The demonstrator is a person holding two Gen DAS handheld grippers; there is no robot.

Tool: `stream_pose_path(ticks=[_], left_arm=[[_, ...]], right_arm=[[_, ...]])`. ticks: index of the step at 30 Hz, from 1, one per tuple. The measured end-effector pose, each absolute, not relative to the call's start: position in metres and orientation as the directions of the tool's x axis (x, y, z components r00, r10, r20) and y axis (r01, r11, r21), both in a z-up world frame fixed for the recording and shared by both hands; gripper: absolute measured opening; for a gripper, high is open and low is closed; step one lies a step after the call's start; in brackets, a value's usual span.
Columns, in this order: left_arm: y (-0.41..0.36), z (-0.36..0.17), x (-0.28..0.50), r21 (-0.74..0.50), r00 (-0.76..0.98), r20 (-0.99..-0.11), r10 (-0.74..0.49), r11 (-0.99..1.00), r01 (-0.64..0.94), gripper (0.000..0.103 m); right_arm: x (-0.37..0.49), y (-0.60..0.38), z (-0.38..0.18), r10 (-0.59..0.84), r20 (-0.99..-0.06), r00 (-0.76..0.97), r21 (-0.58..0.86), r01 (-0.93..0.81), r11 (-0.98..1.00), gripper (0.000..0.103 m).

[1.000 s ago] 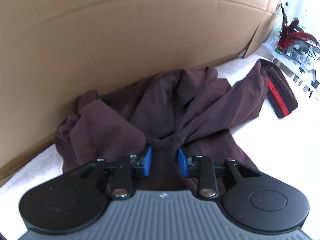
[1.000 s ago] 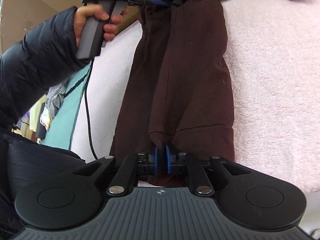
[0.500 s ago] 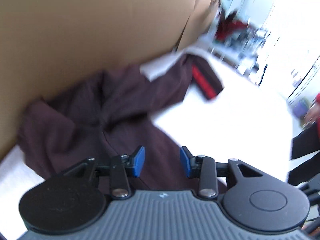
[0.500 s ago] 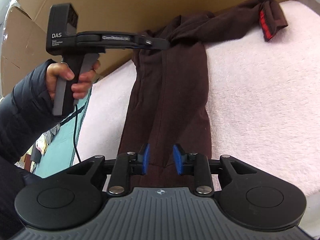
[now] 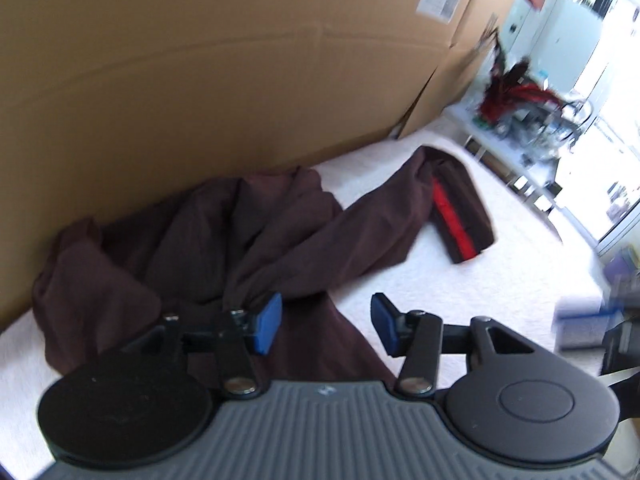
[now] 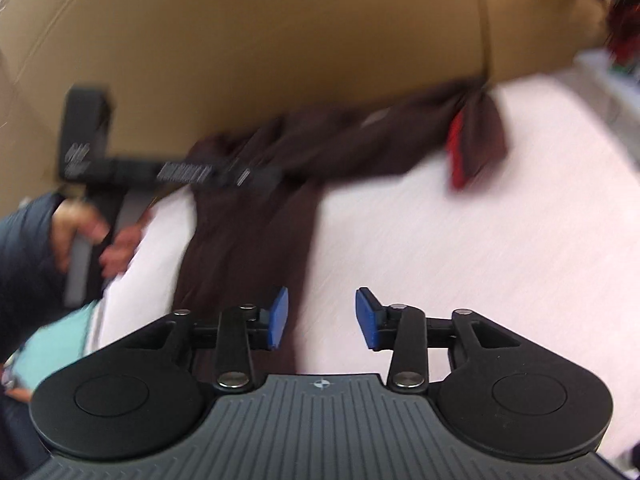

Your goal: Fold clothes

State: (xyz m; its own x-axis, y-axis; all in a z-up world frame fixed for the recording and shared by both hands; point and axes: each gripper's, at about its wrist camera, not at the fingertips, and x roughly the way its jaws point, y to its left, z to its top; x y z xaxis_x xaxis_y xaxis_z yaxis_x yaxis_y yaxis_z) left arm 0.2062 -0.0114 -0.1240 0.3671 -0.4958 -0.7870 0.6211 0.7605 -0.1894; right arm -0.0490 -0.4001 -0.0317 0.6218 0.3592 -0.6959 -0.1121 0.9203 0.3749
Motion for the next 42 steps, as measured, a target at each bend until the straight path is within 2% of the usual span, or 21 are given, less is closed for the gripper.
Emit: stream_pose_path(ticks=[4, 6, 8, 11, 12, 15, 19, 20, 21, 22, 25, 29, 37, 38, 39, 40, 42], left_arm=[[-0.010, -0.138, 0.219, -0.148, 0.394, -0.817, -0.422, 0.813, 0.563, 0.052], [-0.002, -0.147, 0.226, -0.160, 0.391, -0.829, -0.401, 0.839, 0.520, 0.044], [0.004, -0.150, 0.229, -0.194, 0.384, -0.827, -0.410, 0.850, 0.489, 0.043], [-0.001, -0.147, 0.230, -0.224, 0.368, -0.832, -0.416, 0.857, 0.464, 0.047], [-0.002, -0.142, 0.228, -0.254, 0.356, -0.828, -0.433, 0.856, 0.450, 0.054], [-0.008, -0.129, 0.223, -0.398, 0.297, -0.789, -0.538, 0.815, 0.421, 0.066], [-0.024, -0.136, 0.229, -0.488, 0.229, -0.782, -0.579, 0.799, 0.352, 0.066], [-0.028, -0.141, 0.232, -0.490, 0.223, -0.789, -0.572, 0.806, 0.333, 0.066], [-0.029, -0.143, 0.237, -0.489, 0.218, -0.797, -0.564, 0.813, 0.317, 0.066], [-0.026, -0.145, 0.238, -0.494, 0.212, -0.800, -0.562, 0.816, 0.299, 0.066], [-0.015, -0.151, 0.243, -0.530, 0.191, -0.798, -0.572, 0.816, 0.233, 0.068], [-0.004, -0.151, 0.246, -0.596, 0.194, -0.761, -0.619, 0.785, 0.169, 0.079], [-0.011, -0.159, 0.242, -0.572, 0.182, -0.780, -0.599, 0.800, 0.183, 0.080], [-0.012, -0.160, 0.242, -0.568, 0.181, -0.782, -0.596, 0.802, 0.185, 0.075], [-0.015, -0.160, 0.242, -0.557, 0.185, -0.787, -0.588, 0.807, 0.195, 0.058], [-0.016, -0.161, 0.242, -0.552, 0.184, -0.790, -0.585, 0.809, 0.204, 0.047], [-0.016, -0.161, 0.243, -0.546, 0.183, -0.792, -0.582, 0.810, 0.214, 0.000]], right_arm=[[0.000, -0.434, -0.034, 0.226, -0.710, 0.668, 0.286, -0.020, 0.958, 0.042], [0.023, -0.452, -0.038, 0.179, -0.714, 0.677, 0.263, 0.024, 0.964, 0.043], [0.043, -0.470, -0.046, 0.173, -0.720, 0.672, 0.278, 0.050, 0.959, 0.043], [0.074, -0.481, -0.058, 0.182, -0.729, 0.660, 0.283, 0.048, 0.958, 0.044], [0.083, -0.481, -0.060, 0.193, -0.734, 0.651, 0.285, 0.037, 0.958, 0.045], [0.101, -0.484, -0.067, 0.229, -0.743, 0.628, 0.297, 0.003, 0.955, 0.047], [0.116, -0.485, -0.081, 0.240, -0.757, 0.608, 0.295, -0.010, 0.955, 0.048], [0.118, -0.486, -0.084, 0.261, -0.764, 0.590, 0.314, -0.012, 0.949, 0.034], [0.120, -0.487, -0.086, 0.283, -0.770, 0.571, 0.336, -0.014, 0.942, 0.008], [0.116, -0.490, -0.082, 0.303, -0.759, 0.576, 0.361, -0.015, 0.933, 0.008], [0.080, -0.496, -0.048, 0.421, -0.651, 0.632, 0.449, -0.126, 0.885, 0.008], [0.010, -0.497, -0.001, 0.551, -0.549, 0.628, 0.474, -0.308, 0.825, 0.007], [-0.097, -0.458, 0.029, 0.691, -0.529, 0.493, 0.503, -0.474, 0.723, 0.008], [-0.095, -0.448, 0.025, 0.709, -0.533, 0.461, 0.515, -0.487, 0.705, 0.008], [-0.099, -0.437, 0.021, 0.721, -0.541, 0.433, 0.525, -0.495, 0.692, 0.008], [-0.104, -0.426, 0.016, 0.724, -0.553, 0.413, 0.529, -0.497, 0.688, 0.008], [-0.104, -0.406, 0.006, 0.726, -0.574, 0.379, 0.539, -0.493, 0.683, 0.008]])
